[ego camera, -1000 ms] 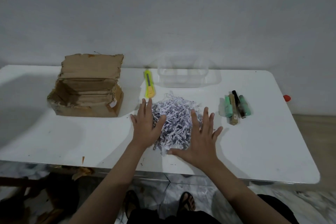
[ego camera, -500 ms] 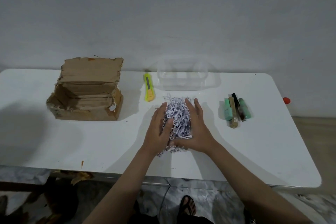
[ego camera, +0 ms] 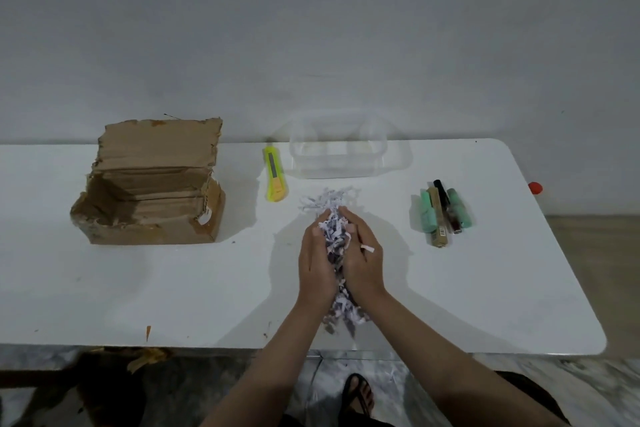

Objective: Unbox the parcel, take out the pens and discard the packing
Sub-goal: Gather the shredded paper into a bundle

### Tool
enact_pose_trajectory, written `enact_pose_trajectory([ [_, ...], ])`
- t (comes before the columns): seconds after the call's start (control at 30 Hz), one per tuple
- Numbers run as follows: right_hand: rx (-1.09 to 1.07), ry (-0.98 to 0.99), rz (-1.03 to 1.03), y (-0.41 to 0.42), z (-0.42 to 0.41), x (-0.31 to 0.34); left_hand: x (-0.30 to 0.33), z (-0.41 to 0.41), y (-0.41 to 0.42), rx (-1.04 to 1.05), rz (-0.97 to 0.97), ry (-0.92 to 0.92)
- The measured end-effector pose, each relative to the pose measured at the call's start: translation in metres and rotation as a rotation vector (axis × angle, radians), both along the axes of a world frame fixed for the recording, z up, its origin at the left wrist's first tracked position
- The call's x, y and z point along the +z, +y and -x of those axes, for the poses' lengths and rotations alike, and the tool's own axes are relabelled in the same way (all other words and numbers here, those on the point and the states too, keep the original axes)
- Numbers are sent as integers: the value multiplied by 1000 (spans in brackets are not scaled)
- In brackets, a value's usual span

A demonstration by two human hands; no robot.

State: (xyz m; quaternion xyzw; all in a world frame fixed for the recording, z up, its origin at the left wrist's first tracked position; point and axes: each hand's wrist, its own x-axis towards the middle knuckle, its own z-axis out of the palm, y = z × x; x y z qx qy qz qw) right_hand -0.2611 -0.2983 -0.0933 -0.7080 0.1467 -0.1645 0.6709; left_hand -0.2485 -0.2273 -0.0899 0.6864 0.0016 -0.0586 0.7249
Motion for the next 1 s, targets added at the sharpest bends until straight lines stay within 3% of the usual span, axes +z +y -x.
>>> enact_pose_trajectory([
  [0.17,-193,49,-333,1,-3,10,12,1,-18,100,163,128],
  [0.33,-341,23,-526,0,4,29,22,2,-25,-13,197,152],
  [0.5,-495,-76,-453,-13,29,58,38,14,-41,-235,246,176],
  [0.63,-645,-152,-288,-28,64,66,50,40,-63,-402,149,92],
  [0.8,-935,-115,-90,-57,128,57,46,94,-101,-686,134,25],
  [1.0,-1207,-48,-97,-105,227,35,34,188,-157,-944,96,5],
])
